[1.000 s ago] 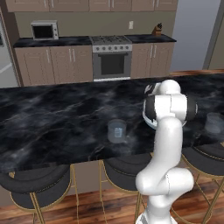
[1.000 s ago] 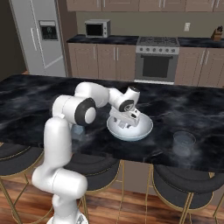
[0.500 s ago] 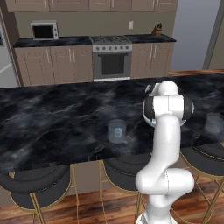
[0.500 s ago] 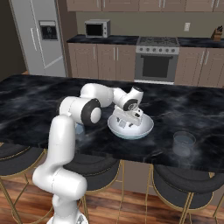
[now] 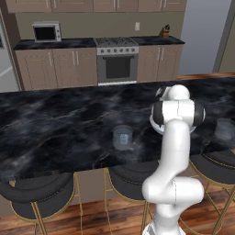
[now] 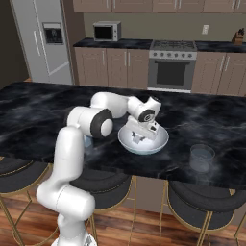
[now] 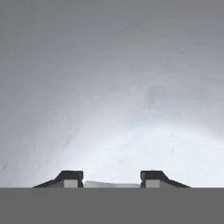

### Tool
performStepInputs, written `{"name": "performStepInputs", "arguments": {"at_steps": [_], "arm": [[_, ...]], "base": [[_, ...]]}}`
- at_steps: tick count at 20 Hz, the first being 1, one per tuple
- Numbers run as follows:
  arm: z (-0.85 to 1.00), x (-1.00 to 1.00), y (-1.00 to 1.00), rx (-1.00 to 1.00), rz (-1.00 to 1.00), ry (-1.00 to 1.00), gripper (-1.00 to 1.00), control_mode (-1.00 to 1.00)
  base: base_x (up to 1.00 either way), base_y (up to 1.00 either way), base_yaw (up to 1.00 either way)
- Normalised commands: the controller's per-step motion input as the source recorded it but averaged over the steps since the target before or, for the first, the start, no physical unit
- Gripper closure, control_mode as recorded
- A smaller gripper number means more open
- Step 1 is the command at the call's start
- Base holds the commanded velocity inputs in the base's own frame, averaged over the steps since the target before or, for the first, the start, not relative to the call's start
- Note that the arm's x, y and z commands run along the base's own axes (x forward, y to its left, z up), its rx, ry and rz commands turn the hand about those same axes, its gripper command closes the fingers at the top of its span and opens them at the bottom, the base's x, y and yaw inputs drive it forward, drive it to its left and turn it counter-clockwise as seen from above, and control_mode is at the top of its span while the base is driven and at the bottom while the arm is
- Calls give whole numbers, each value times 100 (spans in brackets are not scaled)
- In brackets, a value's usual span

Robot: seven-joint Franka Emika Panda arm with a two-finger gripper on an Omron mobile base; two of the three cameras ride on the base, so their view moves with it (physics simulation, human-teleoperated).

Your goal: There are four ice cubes in the ice bowl. Place two ice cubes in each glass of water.

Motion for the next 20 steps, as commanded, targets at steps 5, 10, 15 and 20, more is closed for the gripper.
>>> {"name": "performStepInputs", "arguments": {"at_steps": [5, 10, 15, 20], "arm": [[15, -63, 29, 2, 0, -1, 100, -100], [96, -45, 2, 0, -7, -2, 100, -100], [100, -16, -12, 0, -19, 5, 100, -100], [87, -3, -66, -23, -21, 3, 100, -100]], "base": [[0, 0, 0], [0, 0, 0], [0, 0, 0], [0, 0, 0]]}}
